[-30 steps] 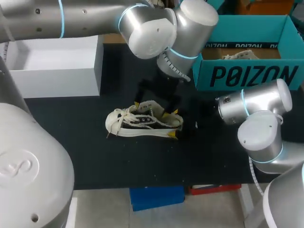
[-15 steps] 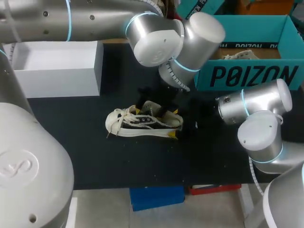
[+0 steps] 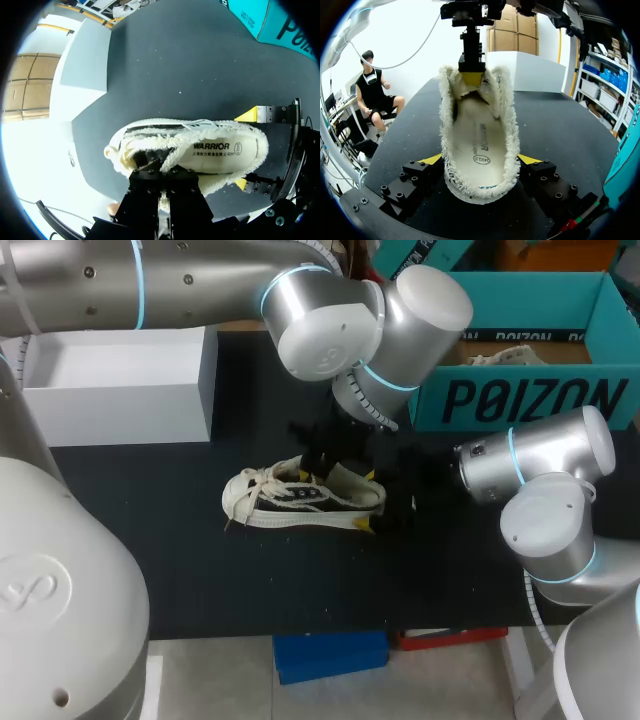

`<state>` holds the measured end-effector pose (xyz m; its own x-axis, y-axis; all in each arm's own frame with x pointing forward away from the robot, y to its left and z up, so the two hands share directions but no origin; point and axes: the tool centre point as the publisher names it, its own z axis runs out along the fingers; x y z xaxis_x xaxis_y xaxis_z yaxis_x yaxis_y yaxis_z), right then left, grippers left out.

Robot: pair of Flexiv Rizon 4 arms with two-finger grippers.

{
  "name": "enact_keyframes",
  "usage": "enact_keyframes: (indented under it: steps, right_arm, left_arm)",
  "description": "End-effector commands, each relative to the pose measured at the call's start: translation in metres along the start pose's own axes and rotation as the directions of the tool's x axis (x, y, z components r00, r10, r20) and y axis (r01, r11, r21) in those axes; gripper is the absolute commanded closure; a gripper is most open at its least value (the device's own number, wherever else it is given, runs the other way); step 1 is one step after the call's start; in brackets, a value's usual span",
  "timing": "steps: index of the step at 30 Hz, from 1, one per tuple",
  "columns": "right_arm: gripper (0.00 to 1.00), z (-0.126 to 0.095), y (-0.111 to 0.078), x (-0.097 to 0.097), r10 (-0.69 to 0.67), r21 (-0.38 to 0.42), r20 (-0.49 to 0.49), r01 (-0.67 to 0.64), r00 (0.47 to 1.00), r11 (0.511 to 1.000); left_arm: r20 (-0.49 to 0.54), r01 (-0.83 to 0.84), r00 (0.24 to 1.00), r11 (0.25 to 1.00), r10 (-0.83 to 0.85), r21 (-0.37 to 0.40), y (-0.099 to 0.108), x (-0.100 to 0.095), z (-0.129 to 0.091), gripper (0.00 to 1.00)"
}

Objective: Take the shoe out of the shoebox, open the shoe tongue, remove and reinsert the insole, then place the shoe into the shoebox

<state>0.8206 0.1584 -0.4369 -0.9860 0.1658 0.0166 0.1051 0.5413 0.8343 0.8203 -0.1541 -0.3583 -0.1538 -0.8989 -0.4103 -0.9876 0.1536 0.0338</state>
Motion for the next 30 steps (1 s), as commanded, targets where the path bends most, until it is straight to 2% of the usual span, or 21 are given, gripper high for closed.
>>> enact_keyframes:
  steps: [1,13,22,29,30]
  right_arm:
    - [1.0,0.005,-0.002,-0.002,0.002,0.003,-0.001,-0.002,1.0,1.0]
    - [1.0,0.005,-0.002,-0.002,0.002,0.003,-0.001,-0.002,1.0,1.0]
    - [1.0,0.005,-0.002,-0.002,0.002,0.003,-0.001,-0.002,1.0,1.0]
    - [1.0,0.005,-0.002,-0.002,0.002,0.003,-0.001,-0.002,1.0,1.0]
    - [1.0,0.005,-0.002,-0.002,0.002,0.003,-0.001,-0.002,1.0,1.0]
  left_arm:
    - [-0.033,0.008,0.999,1.0,-0.007,0.025,0.006,-0.014,-0.007,1.0]
    - [-0.049,0.084,0.996,0.994,-0.08,0.067,0.016,-0.053,-0.009,1.0]
    - [-0.012,0.147,0.989,0.989,-0.146,0.027,0.026,-0.073,0.014,1.0]
    - [0.019,0.186,0.982,0.983,-0.186,0.002,0.028,-0.081,0.029,1.0]
    - [0.025,0.189,0.982,0.982,-0.188,-0.003,0.029,-0.082,0.03,0.74]
